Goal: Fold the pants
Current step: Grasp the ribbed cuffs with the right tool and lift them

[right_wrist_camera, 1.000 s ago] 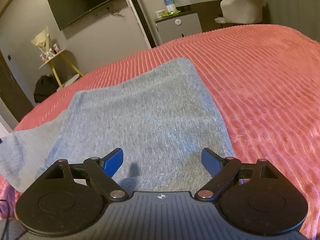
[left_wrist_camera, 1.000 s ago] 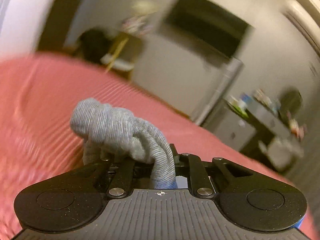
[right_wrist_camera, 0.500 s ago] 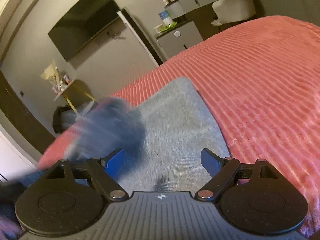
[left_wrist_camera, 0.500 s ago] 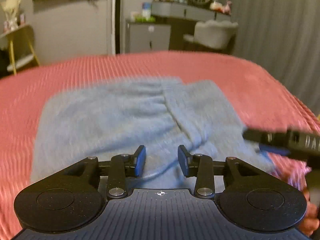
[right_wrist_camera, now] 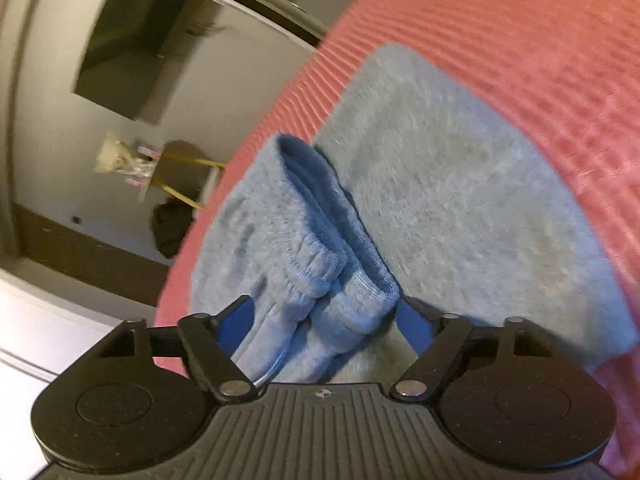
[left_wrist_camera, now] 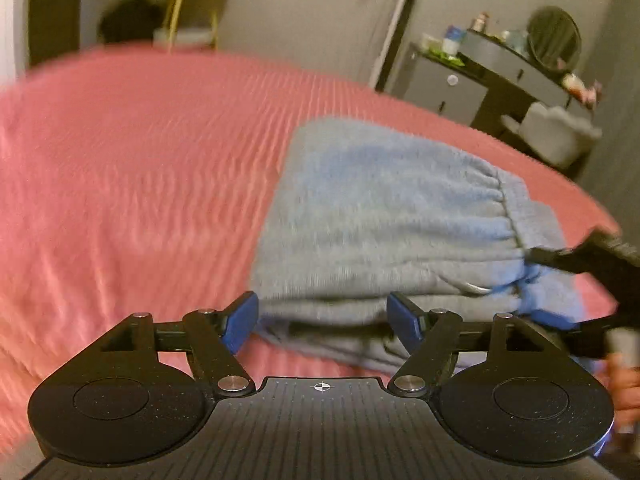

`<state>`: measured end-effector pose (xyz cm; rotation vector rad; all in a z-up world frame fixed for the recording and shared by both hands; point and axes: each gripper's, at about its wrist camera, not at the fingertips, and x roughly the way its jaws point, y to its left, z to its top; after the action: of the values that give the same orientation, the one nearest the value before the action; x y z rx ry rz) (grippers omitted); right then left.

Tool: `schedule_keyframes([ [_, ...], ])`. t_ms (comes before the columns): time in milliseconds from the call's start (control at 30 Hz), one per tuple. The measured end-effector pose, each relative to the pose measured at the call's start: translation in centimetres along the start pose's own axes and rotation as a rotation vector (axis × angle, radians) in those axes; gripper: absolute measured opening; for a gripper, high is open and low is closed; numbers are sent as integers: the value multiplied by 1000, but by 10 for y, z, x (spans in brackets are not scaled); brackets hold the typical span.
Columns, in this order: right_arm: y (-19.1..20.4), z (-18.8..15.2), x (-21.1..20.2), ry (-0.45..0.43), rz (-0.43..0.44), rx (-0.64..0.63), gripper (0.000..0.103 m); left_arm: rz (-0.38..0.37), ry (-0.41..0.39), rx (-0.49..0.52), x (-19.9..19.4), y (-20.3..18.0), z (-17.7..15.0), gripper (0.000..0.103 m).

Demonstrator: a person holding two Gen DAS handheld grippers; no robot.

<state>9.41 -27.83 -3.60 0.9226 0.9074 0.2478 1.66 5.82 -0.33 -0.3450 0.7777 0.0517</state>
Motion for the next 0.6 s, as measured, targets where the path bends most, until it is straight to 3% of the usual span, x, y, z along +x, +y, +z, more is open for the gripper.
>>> schedule_keyframes([
  [100, 11, 2, 15, 0, -70, -17, 68, -39, 31, -49, 1, 5, -2, 76],
  [133, 14, 3, 16, -5, -70, -29, 62, -48, 37, -45, 3, 3, -3, 76],
  [233, 11, 2, 13, -22, -18, -9, 59, -86, 39, -10, 3, 2, -6, 76],
  [300, 0, 4, 10, -15, 15, 50, 62, -136, 52, 15, 1, 0, -14, 76],
  [367, -3, 7, 12, 16, -7, 73, 65, -152, 62, 44, 5, -6, -15, 76],
  [433, 5, 9, 12, 19, -46, 41, 70, -163, 69, 77, 7, -13, -18, 76],
  [500, 12, 9, 11, -3, -72, -9, 80, -163, 82, 102, 10, -18, -19, 76],
  [600, 12, 7, 21, 0, -61, -4, 84, -154, 110, 112, 19, -21, -18, 76],
])
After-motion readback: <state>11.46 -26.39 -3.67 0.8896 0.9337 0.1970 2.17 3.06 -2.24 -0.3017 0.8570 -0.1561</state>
